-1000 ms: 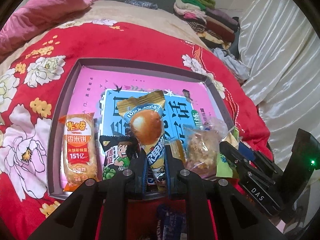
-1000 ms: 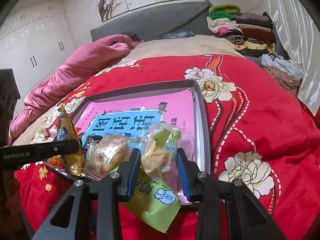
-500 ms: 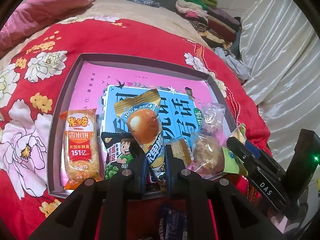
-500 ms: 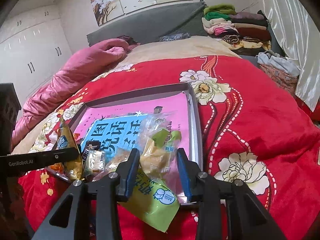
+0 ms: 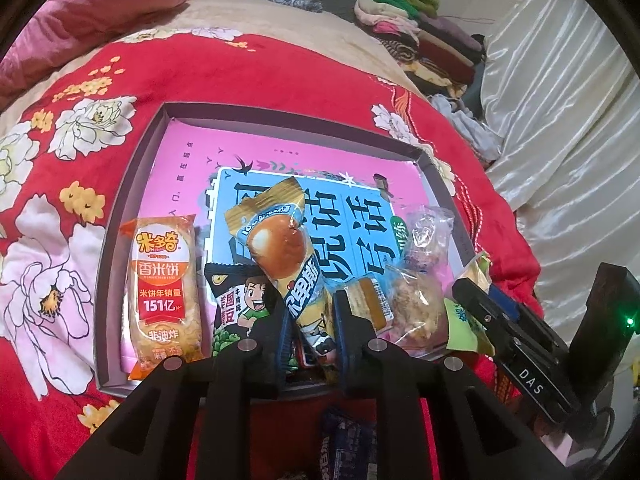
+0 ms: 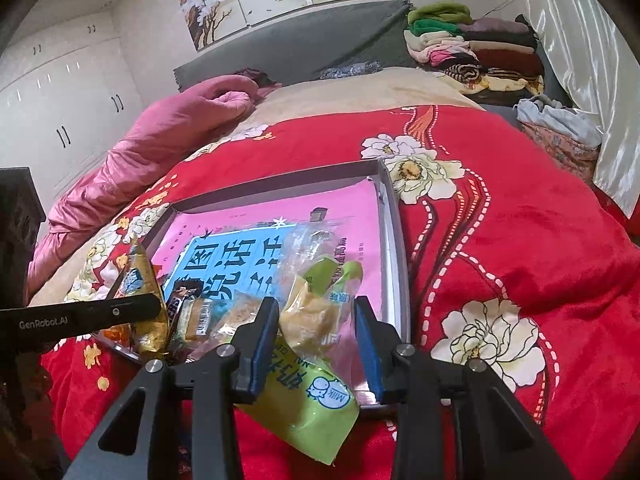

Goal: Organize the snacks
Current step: 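Carry the cake bar and green milk bag over the tray with both tools, then open both tools to drop the cake bar and milk bag into the tray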

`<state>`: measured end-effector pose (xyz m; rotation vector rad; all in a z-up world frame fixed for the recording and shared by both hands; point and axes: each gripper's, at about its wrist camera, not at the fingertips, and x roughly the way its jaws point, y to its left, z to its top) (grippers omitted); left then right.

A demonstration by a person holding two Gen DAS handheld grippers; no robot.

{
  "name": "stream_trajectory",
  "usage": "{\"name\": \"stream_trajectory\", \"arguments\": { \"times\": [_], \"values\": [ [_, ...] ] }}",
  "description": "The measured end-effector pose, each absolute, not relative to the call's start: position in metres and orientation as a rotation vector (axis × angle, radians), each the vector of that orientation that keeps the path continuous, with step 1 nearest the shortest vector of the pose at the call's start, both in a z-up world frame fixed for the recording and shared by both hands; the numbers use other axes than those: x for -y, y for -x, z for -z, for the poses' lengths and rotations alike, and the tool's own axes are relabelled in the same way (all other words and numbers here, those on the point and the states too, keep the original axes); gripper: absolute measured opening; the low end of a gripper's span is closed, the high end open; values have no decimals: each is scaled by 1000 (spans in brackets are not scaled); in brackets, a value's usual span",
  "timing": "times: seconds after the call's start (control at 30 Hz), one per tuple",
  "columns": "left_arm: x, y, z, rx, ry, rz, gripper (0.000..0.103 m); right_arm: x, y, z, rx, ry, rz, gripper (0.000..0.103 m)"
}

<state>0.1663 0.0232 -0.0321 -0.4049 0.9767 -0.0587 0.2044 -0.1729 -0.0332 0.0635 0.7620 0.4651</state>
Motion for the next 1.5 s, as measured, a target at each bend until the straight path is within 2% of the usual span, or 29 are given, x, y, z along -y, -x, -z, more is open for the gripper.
{"name": "stream_trajectory", "arguments": {
  "times": [0.33, 0.47, 0.6, 0.83, 1.13, 1.5],
  "values": [
    [-25, -166, 33, -974, 428, 65, 23, 169, -204, 34, -764, -64, -486, 43],
    [-25, -166, 33, -971, 429, 67, 25, 170, -204, 33, -755, -66, -480, 49],
    [-25, -166, 33, -971, 432, 69, 26, 171, -204, 32, -754, -67, -473, 50],
    [-23, -163, 30, -964, 428, 76, 38, 172, -203, 30, -741, -75, -477, 51],
    [-27, -160, 28, -957, 435, 82, 51, 176, -202, 26, -732, -109, -489, 60],
    [-25, -153, 14, -926, 409, 88, 60, 173, -198, 21, -717, -103, -502, 65]
  ]
}}
